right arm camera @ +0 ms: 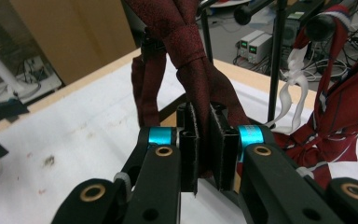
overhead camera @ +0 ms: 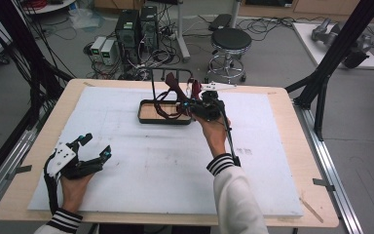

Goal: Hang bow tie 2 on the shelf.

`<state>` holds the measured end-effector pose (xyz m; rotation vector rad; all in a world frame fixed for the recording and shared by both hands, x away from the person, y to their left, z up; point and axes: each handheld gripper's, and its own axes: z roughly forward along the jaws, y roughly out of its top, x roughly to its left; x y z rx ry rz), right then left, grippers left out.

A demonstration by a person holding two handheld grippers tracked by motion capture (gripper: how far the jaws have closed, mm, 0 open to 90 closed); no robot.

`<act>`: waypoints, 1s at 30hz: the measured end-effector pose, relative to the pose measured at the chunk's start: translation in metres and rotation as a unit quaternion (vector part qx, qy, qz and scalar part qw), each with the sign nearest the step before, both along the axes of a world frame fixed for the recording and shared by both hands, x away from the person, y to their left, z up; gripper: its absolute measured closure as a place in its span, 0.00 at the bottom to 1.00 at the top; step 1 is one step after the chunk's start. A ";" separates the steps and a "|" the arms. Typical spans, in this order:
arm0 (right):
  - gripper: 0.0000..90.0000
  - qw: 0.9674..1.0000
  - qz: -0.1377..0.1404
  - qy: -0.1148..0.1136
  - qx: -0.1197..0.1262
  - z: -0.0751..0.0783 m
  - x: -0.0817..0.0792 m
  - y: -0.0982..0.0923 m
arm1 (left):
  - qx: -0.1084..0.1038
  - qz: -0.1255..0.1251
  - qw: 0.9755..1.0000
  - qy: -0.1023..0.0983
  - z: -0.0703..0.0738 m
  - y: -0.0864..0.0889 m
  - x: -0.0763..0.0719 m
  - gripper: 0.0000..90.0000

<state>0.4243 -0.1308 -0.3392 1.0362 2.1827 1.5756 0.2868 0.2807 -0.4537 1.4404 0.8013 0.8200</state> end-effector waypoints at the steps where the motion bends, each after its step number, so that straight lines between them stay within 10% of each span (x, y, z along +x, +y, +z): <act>1: 0.93 1.000 -0.005 0.001 0.005 0.000 0.000 0.000 | 0.000 0.000 1.000 0.000 0.000 0.000 0.000 0.19; 30: 0.93 0.994 -0.097 -0.031 0.026 -0.004 0.011 0.018 | -0.004 0.000 1.000 0.001 0.000 0.001 0.000 0.19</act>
